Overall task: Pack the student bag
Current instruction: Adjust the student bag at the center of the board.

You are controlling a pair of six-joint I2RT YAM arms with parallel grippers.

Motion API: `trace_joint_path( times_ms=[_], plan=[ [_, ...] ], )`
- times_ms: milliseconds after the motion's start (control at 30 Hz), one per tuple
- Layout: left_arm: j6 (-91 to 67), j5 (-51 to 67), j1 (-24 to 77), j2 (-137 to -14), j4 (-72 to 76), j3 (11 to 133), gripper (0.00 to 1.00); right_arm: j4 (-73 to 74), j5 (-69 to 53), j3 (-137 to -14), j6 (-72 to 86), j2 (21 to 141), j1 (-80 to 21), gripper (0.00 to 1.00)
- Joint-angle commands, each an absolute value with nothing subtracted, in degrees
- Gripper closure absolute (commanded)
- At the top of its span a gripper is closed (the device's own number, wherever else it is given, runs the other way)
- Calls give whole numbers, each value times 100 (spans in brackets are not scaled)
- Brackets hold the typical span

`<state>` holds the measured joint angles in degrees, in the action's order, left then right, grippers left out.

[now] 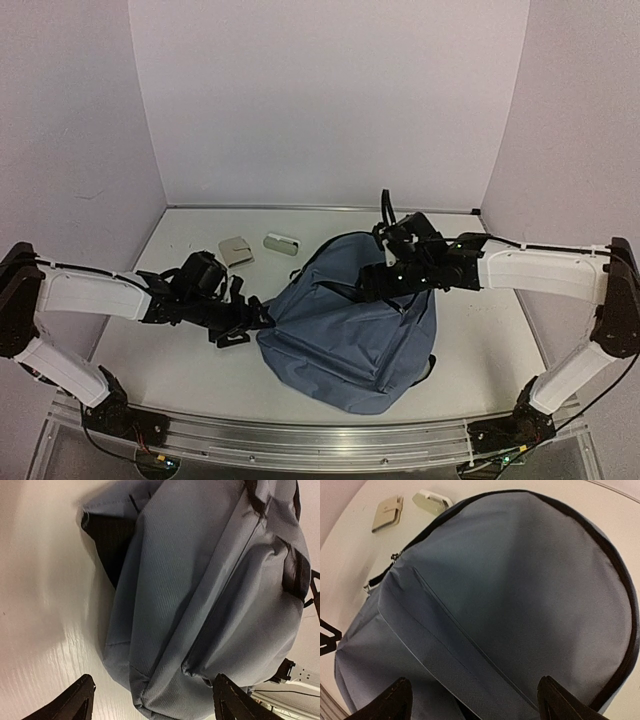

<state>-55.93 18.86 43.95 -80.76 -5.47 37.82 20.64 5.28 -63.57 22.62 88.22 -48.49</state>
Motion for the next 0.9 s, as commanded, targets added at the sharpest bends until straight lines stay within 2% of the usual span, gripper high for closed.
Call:
trace_joint_path(
  times_ms=[0,167,300,367,467,533,600,667,867],
  plan=[
    [-5941,2037,4663,-8167,-132,3744,25,2156,571,-6746,1658,9072,-4921,15],
    [-6055,2054,4835,-8498,259,3769,38,2145,506,-6876,1599,9342,-4927,16],
    [-5971,1961,4963,-8764,212,3985,55,2127,774,-6881,1653,9464,-4947,19],
    [-5959,1881,4985,-8875,246,4015,68,2127,960,-6874,1727,9538,-4945,28],
    [-5953,1690,4983,-8980,233,4049,89,2118,1203,-6854,1913,9586,-4941,57],
    [-5901,1529,4981,-9000,220,4090,97,2118,1255,-6818,2078,9496,-4943,76],
    [-5794,1319,4958,-9004,146,4188,100,2118,1171,-6750,2254,9361,-4944,89],
    [-5612,1176,4877,-9029,64,4343,100,2118,945,-6656,2464,9221,-4941,95],
    [-5071,1326,4272,-9344,94,4811,100,2127,278,-6182,3252,8887,-5103,100]
  ],
)
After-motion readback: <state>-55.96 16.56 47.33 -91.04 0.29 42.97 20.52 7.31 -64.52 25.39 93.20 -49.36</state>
